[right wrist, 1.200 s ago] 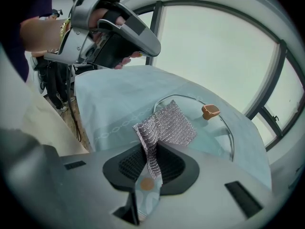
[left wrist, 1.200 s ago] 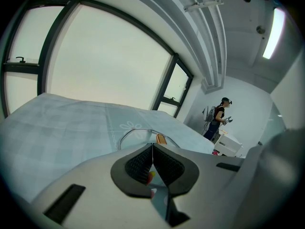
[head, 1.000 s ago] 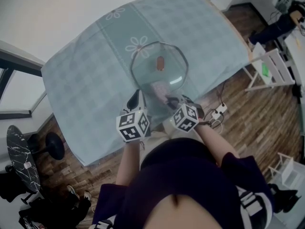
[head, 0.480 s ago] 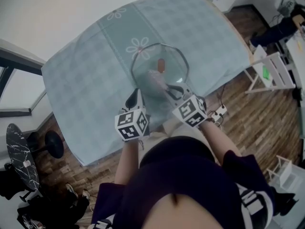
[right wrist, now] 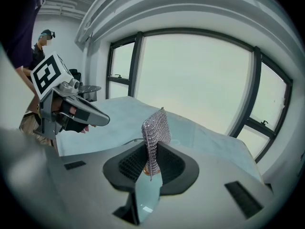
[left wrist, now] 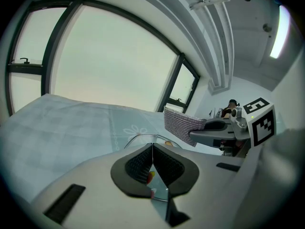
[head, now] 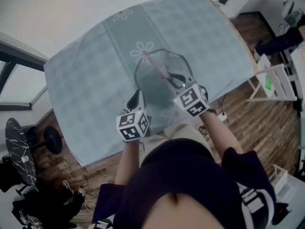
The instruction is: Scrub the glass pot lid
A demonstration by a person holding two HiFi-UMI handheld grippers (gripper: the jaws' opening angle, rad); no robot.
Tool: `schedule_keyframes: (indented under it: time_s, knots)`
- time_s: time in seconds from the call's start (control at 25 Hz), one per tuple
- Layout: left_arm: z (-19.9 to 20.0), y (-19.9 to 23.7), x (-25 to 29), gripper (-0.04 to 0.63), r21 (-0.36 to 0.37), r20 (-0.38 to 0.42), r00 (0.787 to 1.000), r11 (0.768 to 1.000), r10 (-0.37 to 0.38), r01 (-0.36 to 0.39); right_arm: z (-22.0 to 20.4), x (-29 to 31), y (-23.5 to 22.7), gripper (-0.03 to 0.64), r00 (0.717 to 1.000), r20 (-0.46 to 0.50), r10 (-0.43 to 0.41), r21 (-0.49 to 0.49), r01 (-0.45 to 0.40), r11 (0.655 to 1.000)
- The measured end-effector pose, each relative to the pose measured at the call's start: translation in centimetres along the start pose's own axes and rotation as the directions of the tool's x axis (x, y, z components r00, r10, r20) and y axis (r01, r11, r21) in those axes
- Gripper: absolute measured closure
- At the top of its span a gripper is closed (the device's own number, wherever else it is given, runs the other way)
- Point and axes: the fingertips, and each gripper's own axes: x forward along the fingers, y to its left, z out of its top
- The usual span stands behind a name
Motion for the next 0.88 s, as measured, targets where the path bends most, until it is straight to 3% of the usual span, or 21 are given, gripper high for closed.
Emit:
schedule_keyframes:
  time_s: [0.88]
  knots:
    - [1.8, 1.5, 3.2, 0.594, -0.086, 0.012, 0.994, 0.991, 0.107, -0.106, -0.3, 9.2, -5.7, 0.545, 0.993, -0.096, 0.075, -0.064, -0.081, 0.995]
